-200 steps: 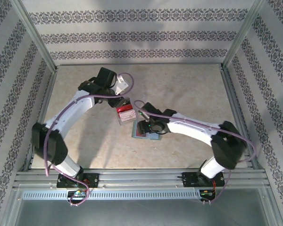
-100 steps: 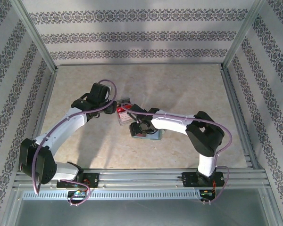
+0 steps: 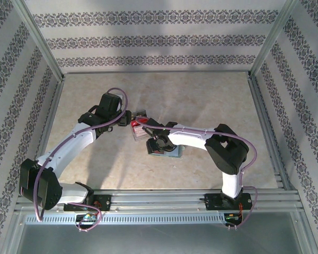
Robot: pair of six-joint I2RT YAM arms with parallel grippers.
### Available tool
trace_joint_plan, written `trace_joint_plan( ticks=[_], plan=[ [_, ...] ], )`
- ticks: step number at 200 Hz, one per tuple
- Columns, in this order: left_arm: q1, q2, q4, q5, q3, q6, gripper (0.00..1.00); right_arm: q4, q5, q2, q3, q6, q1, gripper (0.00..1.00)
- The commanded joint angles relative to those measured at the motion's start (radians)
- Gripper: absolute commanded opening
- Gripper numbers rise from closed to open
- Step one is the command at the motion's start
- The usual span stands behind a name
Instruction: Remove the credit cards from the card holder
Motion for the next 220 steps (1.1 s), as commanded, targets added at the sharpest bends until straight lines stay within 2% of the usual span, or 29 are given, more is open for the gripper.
trace_joint_plan(
  ticks=[1,54,90,174,197,220],
  plan=[
    [0.004,-0.004,0.038,0.017,-0.004,-0.033,0.54,-0.02,-0.004,0.014,-0.045,0.009,-0.008,0.64],
    [-0.001,-0.038,0.047,0.048,-0.027,-0.087,0.55,0.015,-0.025,-0.052,-0.121,0.011,-0.043,0.56],
    [-0.046,-0.067,0.09,0.087,-0.083,-0.165,0.53,0.079,-0.066,-0.139,-0.199,0.007,-0.077,0.5],
    [-0.207,-0.048,0.291,0.13,-0.19,-0.299,0.5,0.487,-0.427,-0.312,-0.472,0.05,-0.255,0.45],
    [-0.28,0.0,0.382,0.115,-0.218,-0.328,0.39,0.571,-0.499,-0.336,-0.532,0.057,-0.298,0.45],
    [-0.355,0.089,0.379,0.055,-0.198,-0.29,0.35,0.616,-0.542,-0.359,-0.581,0.058,-0.337,0.45]
  ],
)
